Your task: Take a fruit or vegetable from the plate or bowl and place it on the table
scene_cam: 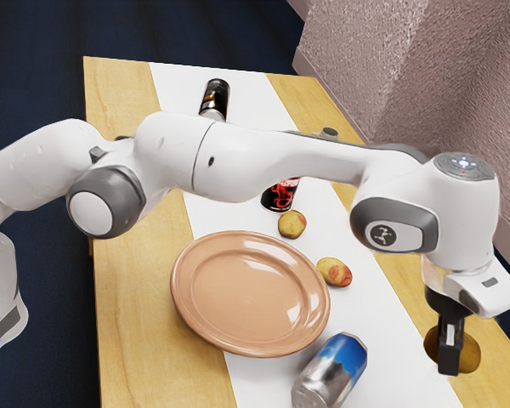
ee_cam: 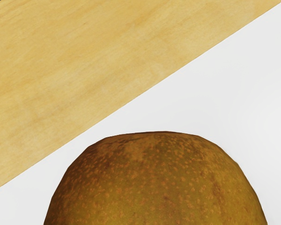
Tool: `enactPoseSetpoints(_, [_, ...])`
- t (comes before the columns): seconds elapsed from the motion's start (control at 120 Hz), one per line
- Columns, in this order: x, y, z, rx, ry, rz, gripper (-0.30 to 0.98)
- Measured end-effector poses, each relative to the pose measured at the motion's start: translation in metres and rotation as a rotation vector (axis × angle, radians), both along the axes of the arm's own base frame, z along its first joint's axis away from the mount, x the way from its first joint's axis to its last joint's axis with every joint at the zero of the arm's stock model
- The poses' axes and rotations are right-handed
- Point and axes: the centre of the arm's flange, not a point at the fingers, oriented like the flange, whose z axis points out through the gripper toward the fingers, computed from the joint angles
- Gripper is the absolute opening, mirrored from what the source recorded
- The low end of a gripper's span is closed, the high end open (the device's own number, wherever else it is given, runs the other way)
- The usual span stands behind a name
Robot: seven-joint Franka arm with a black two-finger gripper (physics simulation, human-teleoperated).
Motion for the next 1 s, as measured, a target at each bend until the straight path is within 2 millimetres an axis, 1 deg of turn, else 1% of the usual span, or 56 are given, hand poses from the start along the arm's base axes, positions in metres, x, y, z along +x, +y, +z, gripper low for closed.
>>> enactPoseSetpoints(0.075, [0.021,0.024,-0.01,-0.012,-0.004,0.039,0.28])
enactPoseSetpoints(0.15, [0.038,0.042,-0.023,-0.016,-0.001,0.066,0.29])
enactPoseSetpoints(0.217, [0.043,0.046,-0.029,-0.02,-0.003,0.073,0.29])
enactPoseSetpoints(0.333, [0.047,0.049,-0.032,-0.024,-0.01,0.075,0.29])
enactPoseSetpoints(0.367, [0.047,0.049,-0.033,-0.024,-0.011,0.074,0.37])
enactPoseSetpoints(0.442, [0.053,0.058,-0.035,-0.035,-0.007,0.084,0.5])
enactPoseSetpoints(0.525, [0.054,0.06,-0.033,-0.045,-0.009,0.085,0.58])
enactPoseSetpoints(0.625, [0.049,0.059,-0.031,-0.044,-0.001,0.079,0.64])
enactPoseSetpoints(0.65, [0.045,0.06,-0.024,-0.042,0.0,0.078,0.64])
enactPoseSetpoints(0.692, [0.031,0.068,-0.001,-0.03,-0.003,0.079,0.65])
enactPoseSetpoints(0.717, [0.022,0.083,0.013,-0.01,-0.002,0.096,0.66])
enactPoseSetpoints(0.75, [0.013,0.114,0.031,0.013,0.005,0.138,0.67])
enactPoseSetpoints(0.767, [0.009,0.136,0.042,0.026,0.007,0.171,0.67])
enactPoseSetpoints(0.8, [0.002,0.189,0.065,0.045,0.013,0.25,0.67])
enactPoseSetpoints(0.842, [-0.013,0.25,0.088,0.056,0.036,0.343,0.68])
enactPoseSetpoints(0.867, [-0.024,0.282,0.099,0.057,0.057,0.392,0.68])
enactPoseSetpoints(0.892, [-0.035,0.31,0.106,0.055,0.08,0.434,0.68])
enactPoseSetpoints(0.942, [-0.052,0.352,0.116,0.052,0.117,0.499,0.68])
enactPoseSetpoints(0.967, [-0.058,0.368,0.118,0.052,0.136,0.525,0.68])
enactPoseSetpoints(1.0, [-0.063,0.383,0.118,0.054,0.159,0.552,0.68])
